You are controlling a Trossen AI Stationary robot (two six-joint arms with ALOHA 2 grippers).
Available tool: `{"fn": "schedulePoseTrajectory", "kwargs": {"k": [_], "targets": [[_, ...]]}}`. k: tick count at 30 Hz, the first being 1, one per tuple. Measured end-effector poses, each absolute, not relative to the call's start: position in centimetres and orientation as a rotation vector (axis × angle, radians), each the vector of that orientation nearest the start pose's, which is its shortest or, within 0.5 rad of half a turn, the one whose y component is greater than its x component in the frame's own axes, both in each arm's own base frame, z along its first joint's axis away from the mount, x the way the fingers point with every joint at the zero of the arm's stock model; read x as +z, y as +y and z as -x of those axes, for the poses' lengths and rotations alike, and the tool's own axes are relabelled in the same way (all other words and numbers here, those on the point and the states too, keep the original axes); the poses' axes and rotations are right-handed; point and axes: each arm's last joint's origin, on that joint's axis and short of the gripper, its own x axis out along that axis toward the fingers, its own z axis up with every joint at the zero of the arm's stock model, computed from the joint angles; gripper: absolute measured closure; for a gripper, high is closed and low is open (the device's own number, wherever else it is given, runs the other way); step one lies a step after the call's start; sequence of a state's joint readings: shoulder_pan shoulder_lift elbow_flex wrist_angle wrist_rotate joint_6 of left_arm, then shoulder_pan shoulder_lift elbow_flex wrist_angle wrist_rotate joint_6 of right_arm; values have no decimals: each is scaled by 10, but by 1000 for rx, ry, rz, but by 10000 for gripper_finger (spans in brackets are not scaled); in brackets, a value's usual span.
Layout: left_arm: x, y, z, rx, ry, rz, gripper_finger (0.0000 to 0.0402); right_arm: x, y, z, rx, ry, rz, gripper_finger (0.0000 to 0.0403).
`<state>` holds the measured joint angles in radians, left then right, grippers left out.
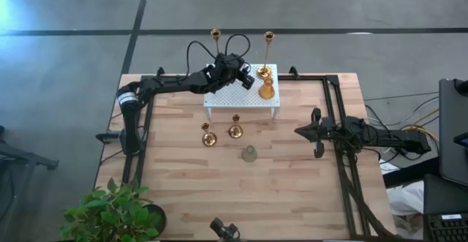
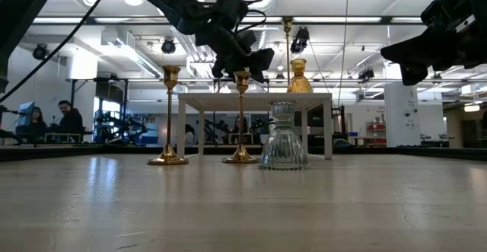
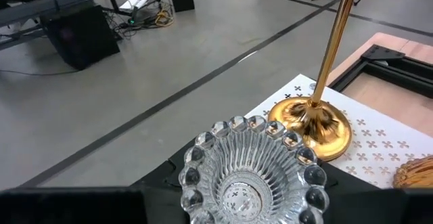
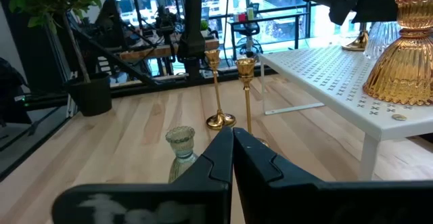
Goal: Pick & Place candle stick holders
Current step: Put the transparent glass candle holder on the shelf
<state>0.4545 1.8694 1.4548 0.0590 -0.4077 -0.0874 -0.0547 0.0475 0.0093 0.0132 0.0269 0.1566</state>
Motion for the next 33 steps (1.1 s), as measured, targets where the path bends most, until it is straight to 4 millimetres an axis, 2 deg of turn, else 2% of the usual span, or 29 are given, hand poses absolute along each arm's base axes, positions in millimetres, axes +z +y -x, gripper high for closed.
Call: {"fn": "schedulePoseTrajectory", "kwargs": {"k": [26, 33], "targets": [[276, 197, -386, 847, 354, 136, 259, 164, -6, -100, -84, 18, -157, 394], [275, 196, -386, 846, 357, 142, 234, 164, -6, -100, -83, 19, -157, 394]]}}
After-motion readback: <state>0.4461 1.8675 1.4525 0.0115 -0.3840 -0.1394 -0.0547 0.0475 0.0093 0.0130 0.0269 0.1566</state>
